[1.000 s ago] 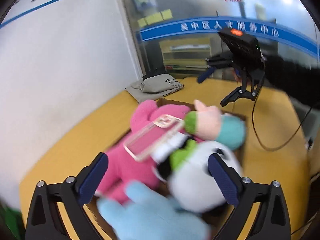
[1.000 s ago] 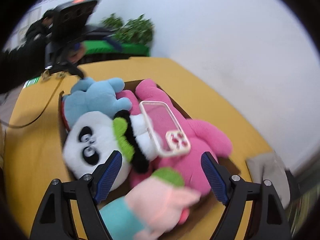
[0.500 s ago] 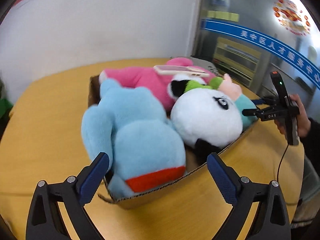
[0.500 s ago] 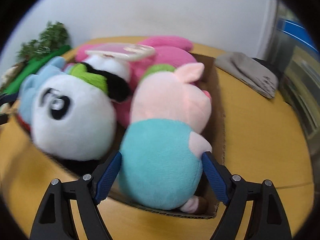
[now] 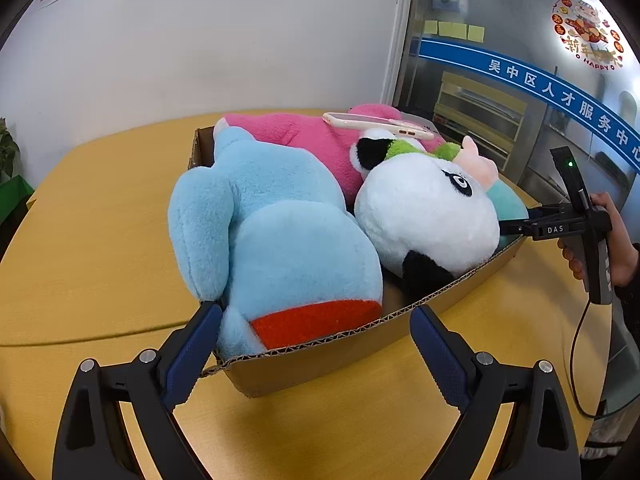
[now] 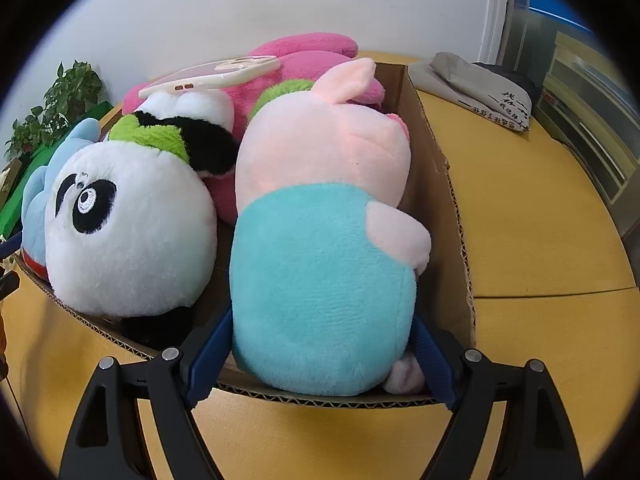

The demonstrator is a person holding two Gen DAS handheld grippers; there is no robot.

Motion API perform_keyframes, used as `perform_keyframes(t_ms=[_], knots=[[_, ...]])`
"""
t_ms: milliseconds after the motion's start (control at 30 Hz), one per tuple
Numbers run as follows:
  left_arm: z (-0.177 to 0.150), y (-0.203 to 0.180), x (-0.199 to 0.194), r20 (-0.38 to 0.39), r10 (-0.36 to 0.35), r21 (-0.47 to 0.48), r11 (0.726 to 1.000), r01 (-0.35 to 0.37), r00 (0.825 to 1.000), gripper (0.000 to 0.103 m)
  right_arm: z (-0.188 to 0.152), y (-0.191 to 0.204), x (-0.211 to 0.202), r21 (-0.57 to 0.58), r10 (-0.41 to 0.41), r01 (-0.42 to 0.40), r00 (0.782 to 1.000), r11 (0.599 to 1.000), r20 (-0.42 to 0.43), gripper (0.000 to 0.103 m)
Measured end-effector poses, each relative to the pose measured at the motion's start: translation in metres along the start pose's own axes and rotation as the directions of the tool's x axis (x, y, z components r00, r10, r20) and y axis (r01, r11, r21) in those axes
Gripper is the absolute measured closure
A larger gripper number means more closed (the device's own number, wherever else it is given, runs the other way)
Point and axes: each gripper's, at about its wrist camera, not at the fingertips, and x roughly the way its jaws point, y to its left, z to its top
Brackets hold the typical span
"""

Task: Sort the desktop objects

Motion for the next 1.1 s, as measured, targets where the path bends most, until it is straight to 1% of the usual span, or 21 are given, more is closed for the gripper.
perform_keyframes(t_ms=[100,233,300,367,433,500,533,633,700,767,833,900,933,1000,1100], knots=[[-0.005,-0.002,-0.005,0.005,0.006,-0.001,1.0,-0.006,1.0,0.006,-0.009,0.002,-0.005,-0.002,-0.005,0.005,1.0,1.0,0.022,0.02],[-0.007,-0.006,-0.007,-0.001,0.037,0.022,0.999,-0.037,0.999,0.006,-0.018,0.004,-0.008,-0.005,-0.008,0.008,0.999,1.0,0.047,0.019],[-0.007,-0.006,-0.009,-0.002,0.048,0.016,0.999,-0.048,0.999,0.006,-0.021,0.005,-0.01,-0.004,-0.01,0.01,0.998,1.0,0.055,0.019],[-0.004,-0.004,-0.012,-0.004,0.056,-0.009,0.998,-0.056,0.998,0.006,-0.021,0.006,-0.011,-0.003,-0.012,0.012,0.999,1.0,0.05,0.019],[0.0,-0.002,-0.021,0.009,0.068,-0.064,0.996,-0.067,0.998,0.006,-0.021,0.008,-0.014,-0.003,-0.021,0.021,0.999,1.0,0.034,0.018],[0.003,-0.006,-0.038,0.058,0.079,-0.109,0.991,-0.072,0.995,0.003,-0.021,0.014,-0.026,-0.001,-0.047,0.047,0.998,0.999,0.036,0.018],[0.004,-0.011,-0.05,0.092,0.09,-0.127,0.989,-0.078,0.992,0.0,-0.024,0.02,-0.038,-0.013,-0.057,0.058,0.996,0.998,0.063,0.018],[0.008,-0.038,-0.086,0.182,0.154,-0.161,0.979,-0.125,0.971,0.0,-0.035,0.045,-0.082,-0.054,-0.066,0.076,0.984,0.996,0.166,0.018],[0.007,-0.057,-0.101,0.215,0.181,-0.185,0.972,-0.143,0.96,0.0,-0.046,0.061,-0.108,-0.065,-0.034,0.049,0.975,0.997,0.22,0.017],[0.004,-0.075,-0.108,0.226,0.19,-0.204,0.968,-0.144,0.955,0.0,-0.058,0.074,-0.127,-0.063,-0.016,0.034,0.965,0.997,0.263,0.017],[-0.001,-0.091,-0.108,0.223,0.199,-0.203,0.967,-0.154,0.954,0.0,-0.071,0.087,-0.142,-0.06,-0.012,0.032,0.953,0.998,0.304,0.016],[-0.005,-0.106,-0.104,0.206,0.219,-0.187,0.965,-0.182,0.954,0.0,-0.081,0.096,-0.146,-0.07,-0.04,0.066,0.944,0.995,0.328,0.015],[-0.007,-0.111,-0.101,0.195,0.223,-0.177,0.966,-0.19,0.955,0.0,-0.083,0.098,-0.145,-0.073,-0.052,0.081,0.943,0.994,0.33,0.015],[-0.011,-0.117,-0.096,0.179,0.218,-0.171,0.967,-0.188,0.959,0.0,-0.087,0.099,-0.14,-0.078,-0.053,0.083,0.944,0.993,0.326,0.015],[-0.017,-0.123,-0.087,0.155,0.214,-0.17,0.967,-0.187,0.964,0.0,-0.091,0.098,-0.136,-0.064,-0.04,0.066,0.94,0.996,0.339,0.015]])
